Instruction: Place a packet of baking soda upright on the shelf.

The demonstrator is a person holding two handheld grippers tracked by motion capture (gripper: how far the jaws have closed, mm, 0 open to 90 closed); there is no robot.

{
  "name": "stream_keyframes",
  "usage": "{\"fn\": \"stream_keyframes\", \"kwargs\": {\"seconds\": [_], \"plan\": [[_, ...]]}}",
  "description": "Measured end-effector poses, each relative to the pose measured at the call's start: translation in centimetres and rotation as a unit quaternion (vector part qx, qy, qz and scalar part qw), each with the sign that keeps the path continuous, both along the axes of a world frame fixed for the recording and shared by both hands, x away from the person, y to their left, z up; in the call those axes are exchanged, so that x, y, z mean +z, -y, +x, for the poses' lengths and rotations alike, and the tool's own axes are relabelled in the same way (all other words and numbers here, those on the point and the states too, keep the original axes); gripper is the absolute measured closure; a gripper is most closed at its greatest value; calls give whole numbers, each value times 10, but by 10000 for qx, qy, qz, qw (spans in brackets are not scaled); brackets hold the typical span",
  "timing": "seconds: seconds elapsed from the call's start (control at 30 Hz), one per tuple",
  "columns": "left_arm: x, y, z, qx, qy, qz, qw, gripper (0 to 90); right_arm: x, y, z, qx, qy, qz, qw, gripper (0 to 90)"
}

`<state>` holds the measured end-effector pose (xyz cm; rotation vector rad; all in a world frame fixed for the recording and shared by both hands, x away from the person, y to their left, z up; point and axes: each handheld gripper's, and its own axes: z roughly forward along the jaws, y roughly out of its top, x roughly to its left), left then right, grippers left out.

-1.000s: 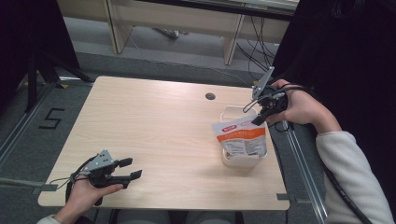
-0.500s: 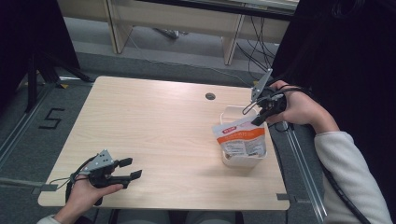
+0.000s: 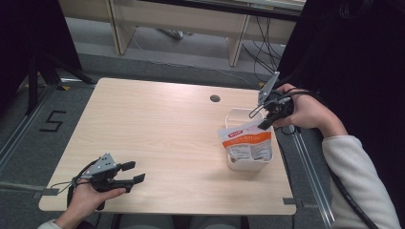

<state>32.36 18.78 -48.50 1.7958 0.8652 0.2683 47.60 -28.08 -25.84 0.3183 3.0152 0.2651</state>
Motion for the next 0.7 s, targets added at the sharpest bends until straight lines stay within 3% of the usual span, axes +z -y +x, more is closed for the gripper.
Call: {"fn": "stream_keyframes", "kwargs": {"seconds": [0.13,0.23,0.37,0.5,0.7], "plan": [[0,0,0,13,-24,-17,10000,350,-2,2,0,-91,-33,-105,9999,872],[0,0,0,17,-25,-17,10000,350,5,5,-1,-321,-38,123,9994,822],[0,0,0,-6,10,8,10000,350,15,8,-5,-354,69,229,9991,798],[0,1,0,25,-26,-20,10000,350,15,8,-7,-328,83,158,9993,767],[-1,1,0,18,-24,-22,10000,350,10,5,-9,-432,226,370,9981,710]]}}
